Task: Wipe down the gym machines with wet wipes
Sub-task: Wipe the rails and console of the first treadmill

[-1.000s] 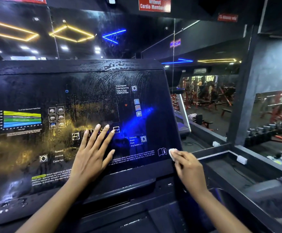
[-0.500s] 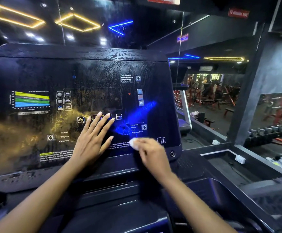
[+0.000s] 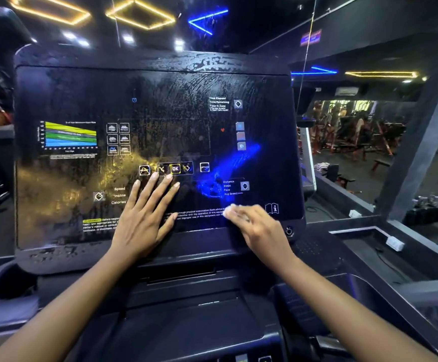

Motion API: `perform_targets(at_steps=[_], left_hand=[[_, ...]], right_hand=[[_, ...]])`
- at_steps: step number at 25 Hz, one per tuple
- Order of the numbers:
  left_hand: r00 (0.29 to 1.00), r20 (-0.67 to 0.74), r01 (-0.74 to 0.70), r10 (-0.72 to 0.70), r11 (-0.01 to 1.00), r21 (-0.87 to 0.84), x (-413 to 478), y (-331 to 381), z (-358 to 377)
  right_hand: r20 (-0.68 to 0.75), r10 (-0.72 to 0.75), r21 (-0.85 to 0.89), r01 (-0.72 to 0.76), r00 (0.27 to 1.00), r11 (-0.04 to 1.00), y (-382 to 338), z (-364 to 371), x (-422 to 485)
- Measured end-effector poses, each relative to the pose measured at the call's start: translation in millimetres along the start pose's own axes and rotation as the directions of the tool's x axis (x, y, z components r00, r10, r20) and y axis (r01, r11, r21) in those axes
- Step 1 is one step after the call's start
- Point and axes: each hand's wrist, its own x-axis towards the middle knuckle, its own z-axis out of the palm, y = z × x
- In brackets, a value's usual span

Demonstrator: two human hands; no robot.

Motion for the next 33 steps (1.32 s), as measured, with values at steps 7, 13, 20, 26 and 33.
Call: perform_targets(at_steps=[7,13,20,26,33], left_hand=[[1.000,-0.020,0.004,-0.004,1.000,0.009,0,2,0],[1.000,-0.017,0.017,-0.017,1.000,-0.007,0,3,0],[1.000,-0.015,0.002,-0.003,1.000,-0.030,0,2,-2],[1.000,-0.031,0.000,-0.003,0.995,-0.103,-18,-15,-8],[1.000,-0.027,-0.001,-0.001,0.999,-0.049,-48,-53,-20]], right_hand=[[-0.104,0.076,0.071,-0.069,0.992,0.995,24,-16,72],[-0.134,0.088,-0.010,-0.090,0.987,0.996,-8,7,79],[-0.019,0.139,0.123,-0.135,0.990,0.983,-18,-14,-14],[-0.106,0.584,0.062,-0.580,0.805,0.812,7,-27,-40],[0.004,0.498,-0.018,-0.498,0.867,0.867,-83,6,12]])
